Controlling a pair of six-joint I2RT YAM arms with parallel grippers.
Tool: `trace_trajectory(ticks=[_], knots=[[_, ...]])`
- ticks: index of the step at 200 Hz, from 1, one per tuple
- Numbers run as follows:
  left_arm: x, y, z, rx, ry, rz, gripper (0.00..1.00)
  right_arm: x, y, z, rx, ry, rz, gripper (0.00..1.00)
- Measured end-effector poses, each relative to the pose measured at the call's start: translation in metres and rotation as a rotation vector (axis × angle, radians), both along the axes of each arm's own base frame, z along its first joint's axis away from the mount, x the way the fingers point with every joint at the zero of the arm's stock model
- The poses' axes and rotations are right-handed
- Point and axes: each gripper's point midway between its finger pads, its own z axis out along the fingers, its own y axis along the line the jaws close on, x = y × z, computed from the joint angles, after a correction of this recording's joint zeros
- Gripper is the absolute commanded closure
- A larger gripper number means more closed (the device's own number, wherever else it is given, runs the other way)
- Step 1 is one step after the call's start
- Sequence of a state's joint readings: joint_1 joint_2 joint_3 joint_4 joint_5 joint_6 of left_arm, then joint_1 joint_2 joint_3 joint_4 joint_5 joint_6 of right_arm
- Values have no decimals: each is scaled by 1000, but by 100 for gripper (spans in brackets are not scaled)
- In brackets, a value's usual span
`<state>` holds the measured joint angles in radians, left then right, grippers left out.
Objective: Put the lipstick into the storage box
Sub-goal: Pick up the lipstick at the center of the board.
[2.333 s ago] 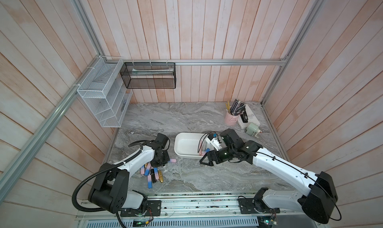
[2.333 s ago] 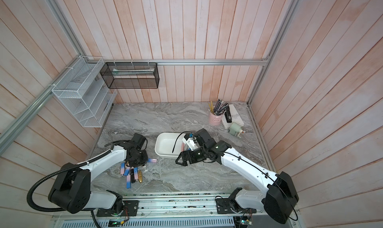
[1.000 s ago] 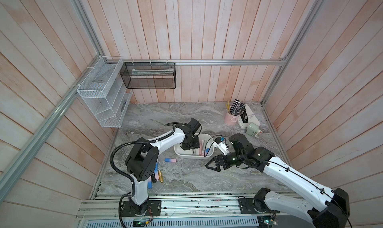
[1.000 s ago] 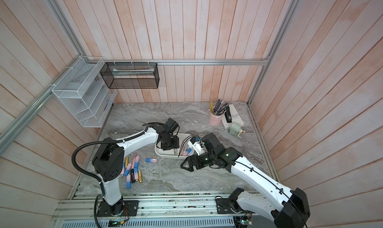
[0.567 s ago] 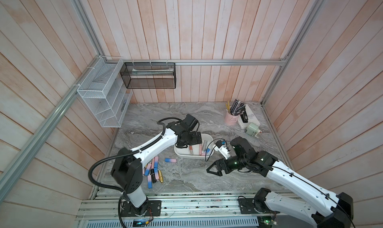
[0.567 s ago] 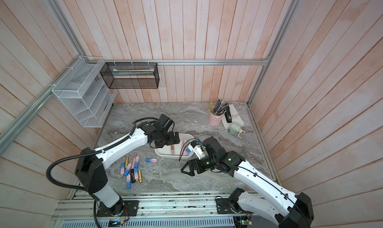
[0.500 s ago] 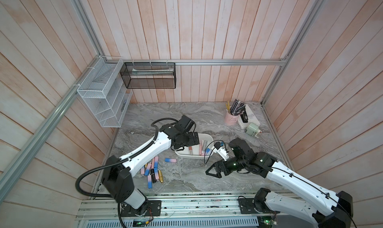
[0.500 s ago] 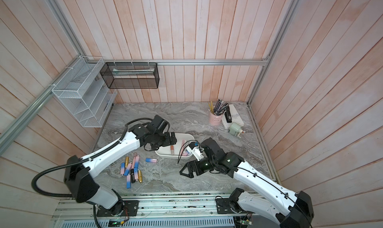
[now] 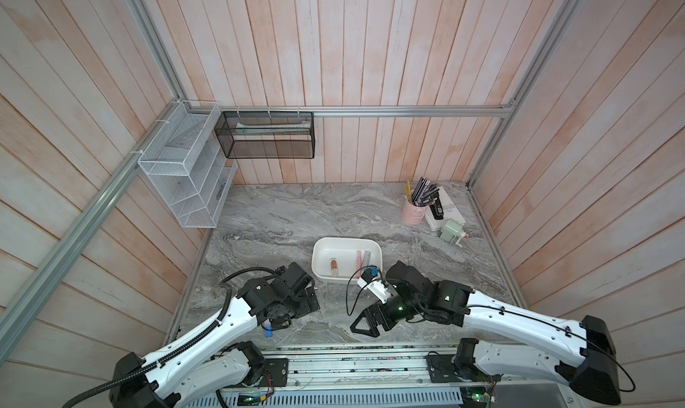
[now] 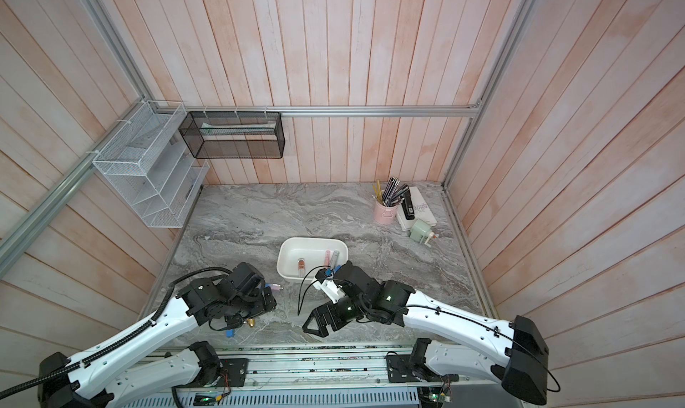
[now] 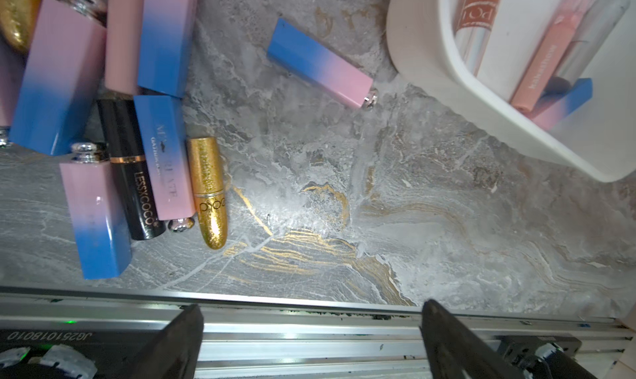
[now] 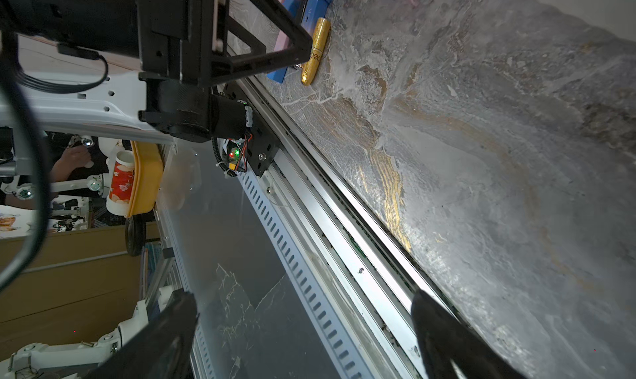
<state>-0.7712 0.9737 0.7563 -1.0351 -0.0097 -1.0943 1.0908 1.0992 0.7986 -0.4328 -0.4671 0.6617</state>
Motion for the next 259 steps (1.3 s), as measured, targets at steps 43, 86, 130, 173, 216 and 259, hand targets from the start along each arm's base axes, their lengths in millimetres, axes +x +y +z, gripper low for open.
trace_trajectory(ticks=[43, 86, 130, 173, 216, 259], knots=[[-1, 4, -25, 41, 35, 21, 5, 7, 10, 0, 2, -9, -30, 2], [1, 10, -46, 57, 53, 45, 18, 13, 14, 6, 9, -21, -55, 2], [10, 15, -51, 53, 51, 67, 24, 15, 14, 6, 6, -29, -64, 2], [14, 20, -58, 78, 70, 67, 25, 28, 10, 6, 6, -38, -93, 2], [17, 23, -63, 91, 79, 67, 25, 39, 3, 12, 28, -49, -120, 2], [18, 23, -72, 110, 105, 58, 25, 41, -3, 13, 39, -52, -126, 2]])
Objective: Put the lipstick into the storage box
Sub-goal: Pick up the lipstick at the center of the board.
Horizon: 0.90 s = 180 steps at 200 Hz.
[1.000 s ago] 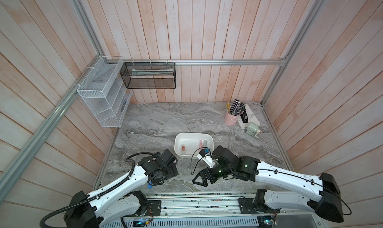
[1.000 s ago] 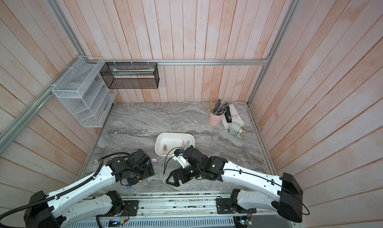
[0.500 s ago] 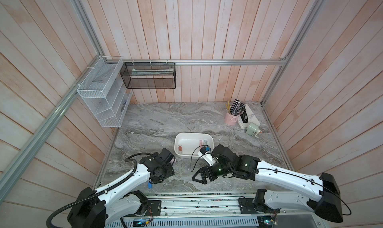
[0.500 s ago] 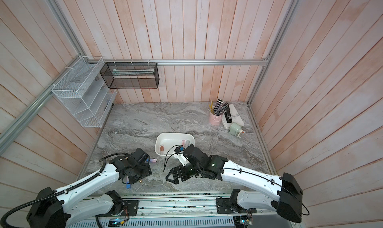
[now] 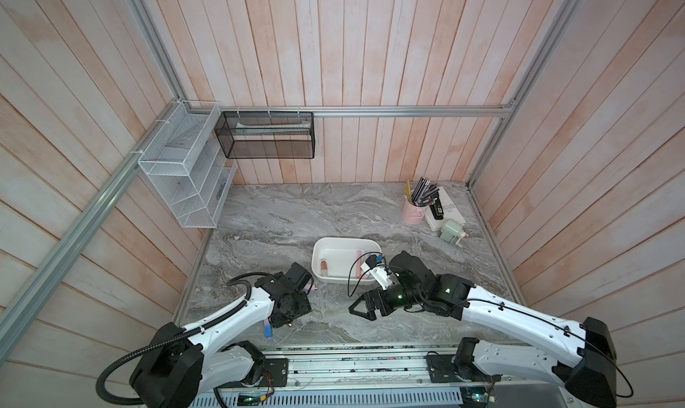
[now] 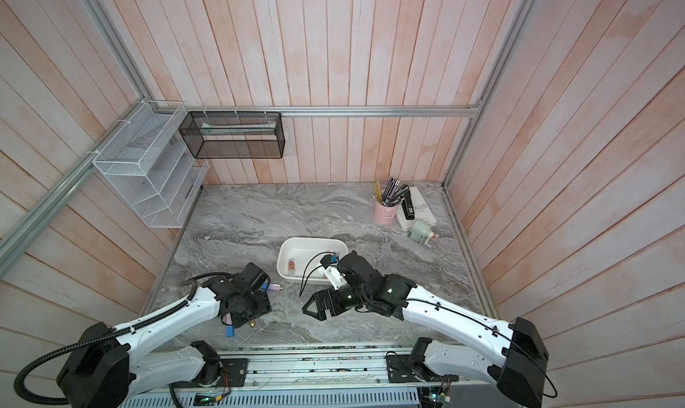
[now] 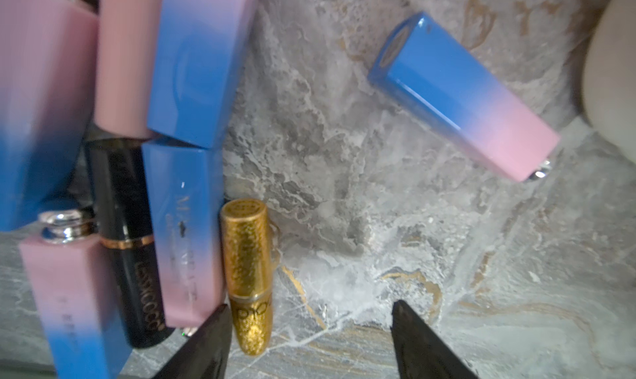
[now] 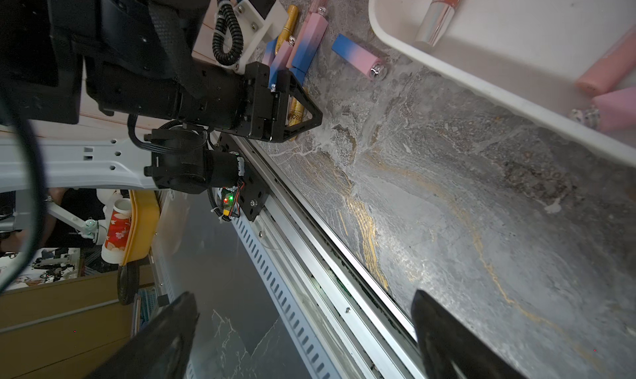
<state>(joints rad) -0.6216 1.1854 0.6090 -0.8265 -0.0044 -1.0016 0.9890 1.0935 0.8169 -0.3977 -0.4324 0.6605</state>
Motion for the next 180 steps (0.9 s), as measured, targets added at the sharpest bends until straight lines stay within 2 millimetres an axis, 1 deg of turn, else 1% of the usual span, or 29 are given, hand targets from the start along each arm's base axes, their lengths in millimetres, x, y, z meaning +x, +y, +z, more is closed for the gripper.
trace_trajectory(ticks=[29, 66, 91, 98, 107, 151, 180], knots=[[1, -1, -6, 8, 11, -6, 26, 1, -3, -1, -1, 4, 0, 2], [4, -2, -13, 12, 24, -17, 39, 3, -6, -2, -6, 5, -6, 2], [5, -2, -16, 19, 33, -21, 56, 7, -8, -1, -2, 0, -15, 2], [5, -1, -16, 21, 35, -22, 63, 8, -9, 0, -1, -3, -17, 2], [6, -1, -17, 24, 36, -31, 68, 10, -9, 0, 0, -3, -20, 2], [10, -6, -17, 11, 37, -44, 80, 15, -12, 0, 1, -8, -27, 2], [14, -13, -14, -11, 40, -60, 81, 17, -14, 0, 0, -13, -26, 2]])
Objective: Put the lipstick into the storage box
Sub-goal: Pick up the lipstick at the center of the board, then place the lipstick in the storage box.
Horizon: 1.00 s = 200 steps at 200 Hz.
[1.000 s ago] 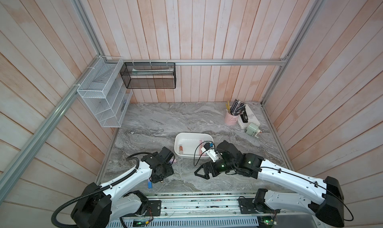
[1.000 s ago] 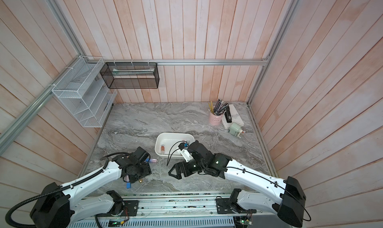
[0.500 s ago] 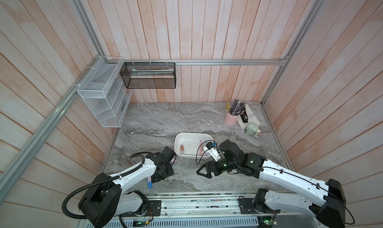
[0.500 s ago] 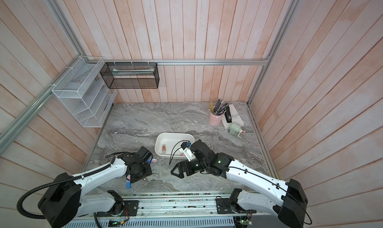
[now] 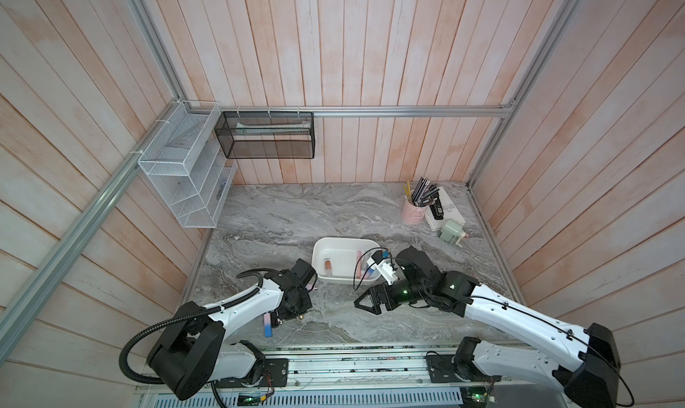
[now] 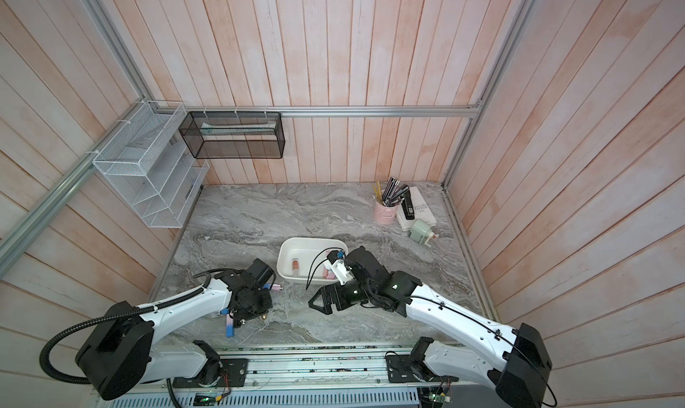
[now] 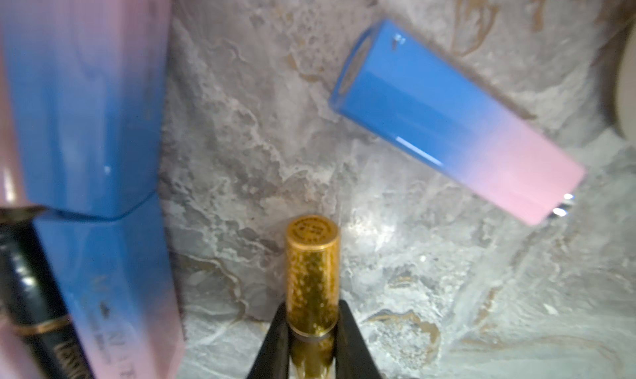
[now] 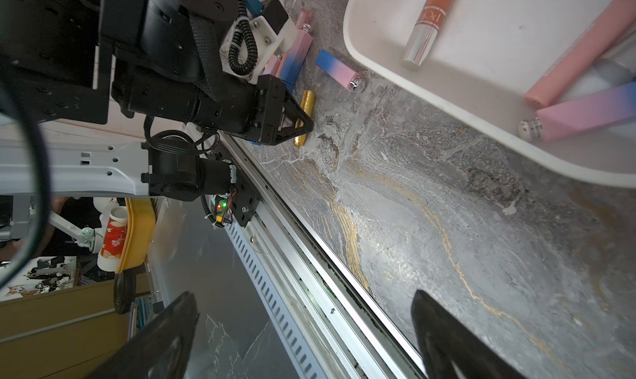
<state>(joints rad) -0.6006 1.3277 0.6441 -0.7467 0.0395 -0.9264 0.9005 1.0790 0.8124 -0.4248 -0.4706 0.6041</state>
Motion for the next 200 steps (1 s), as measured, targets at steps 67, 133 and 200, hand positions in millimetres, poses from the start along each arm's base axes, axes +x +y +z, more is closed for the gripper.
trace_trajectory(ticks=[67, 133, 200], knots=[[35, -27, 65, -75, -111, -35, 81, 4, 0, -4, -9, 11, 5, 2], [89, -65, 124, -120, -217, -108, 81, 14, 3, -2, -7, 7, 19, 2], [150, -120, 85, -110, -159, -230, 81, 38, -12, 5, -6, -4, -33, 2]])
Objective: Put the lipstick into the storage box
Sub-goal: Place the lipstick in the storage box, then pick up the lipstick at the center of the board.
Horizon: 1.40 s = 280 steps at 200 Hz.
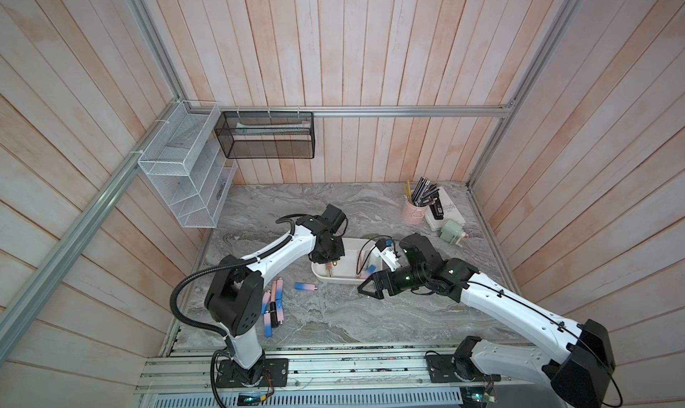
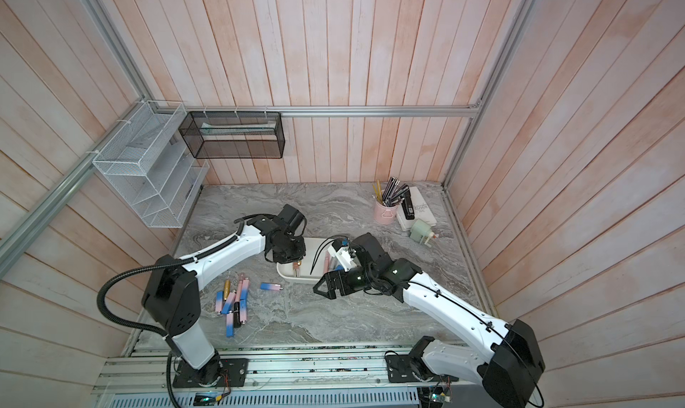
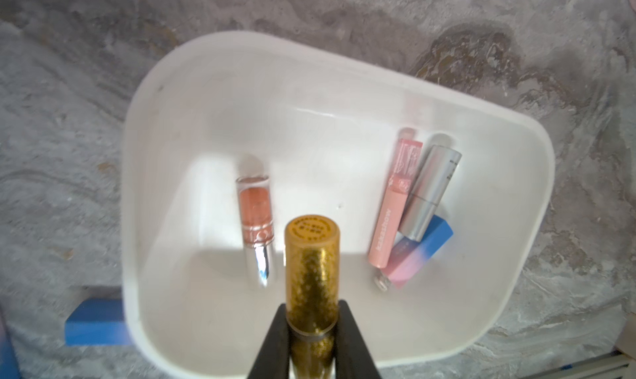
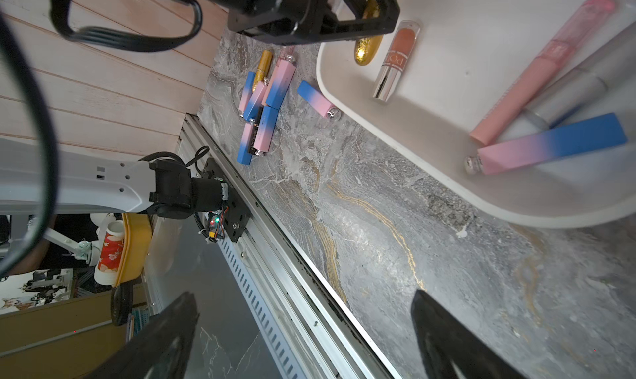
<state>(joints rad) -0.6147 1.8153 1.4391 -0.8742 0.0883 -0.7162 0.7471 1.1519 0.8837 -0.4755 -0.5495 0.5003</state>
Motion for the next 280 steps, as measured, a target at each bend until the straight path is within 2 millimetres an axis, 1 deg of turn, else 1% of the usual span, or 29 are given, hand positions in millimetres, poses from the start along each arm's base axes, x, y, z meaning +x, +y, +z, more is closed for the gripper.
trace_trajectory(ticks=[30, 39, 59, 64, 73, 95, 122, 135, 148, 163, 168, 181, 194, 202, 210, 220, 238, 259, 280], knots=[[9, -18, -21, -2, 31, -50, 79, 7, -8, -2, -9, 9, -23, 2], [10, -22, -27, 0, 42, -63, 76, 8, -10, -3, -10, 11, -30, 2], [10, -26, -37, 4, 57, -85, 65, 12, -14, -2, -10, 14, -41, 2], [10, -26, -38, 2, 62, -86, 61, 12, -15, -2, -9, 16, -43, 2], [10, -27, -40, 2, 66, -95, 49, 13, -17, -2, -7, 16, -47, 2], [11, -30, -37, -7, 62, -101, 43, 14, -18, -1, -5, 20, -48, 2], [15, -34, -28, -12, 38, -109, 40, 12, -17, -1, 4, 28, -37, 2], [14, -30, -21, -1, 26, -102, 40, 11, -17, -1, 7, 32, -31, 2], [10, -22, -8, 0, 2, -86, 40, 10, -16, -1, 9, 37, -26, 2], [-2, -3, 15, -8, -36, -55, 40, 9, -15, -2, 12, 45, -18, 2], [-9, 6, 25, -13, -52, -37, 40, 9, -14, -3, 11, 47, -16, 2], [-27, 29, 44, -22, -86, 3, 40, 9, -13, -5, 8, 57, -10, 2], [-48, 51, 52, -26, -104, 43, 40, 8, -10, -8, 5, 62, -1, 2], [-64, 64, 48, -21, -95, 67, 40, 6, -7, -9, 4, 63, 11, 2], [-79, 75, 40, -10, -74, 87, 40, 3, -4, -10, 5, 64, 26, 2], [-100, 89, 25, 11, -31, 115, 40, -2, 1, -11, 4, 67, 46, 2], [-131, 111, 0, 50, 41, 167, 40, -12, 11, -13, 6, 67, 89, 2], [-155, 128, -13, 66, 76, 223, 40, -26, 22, -12, 11, 66, 136, 2], [-167, 137, -19, 63, 86, 268, 40, -35, 29, -11, 18, 65, 165, 2]])
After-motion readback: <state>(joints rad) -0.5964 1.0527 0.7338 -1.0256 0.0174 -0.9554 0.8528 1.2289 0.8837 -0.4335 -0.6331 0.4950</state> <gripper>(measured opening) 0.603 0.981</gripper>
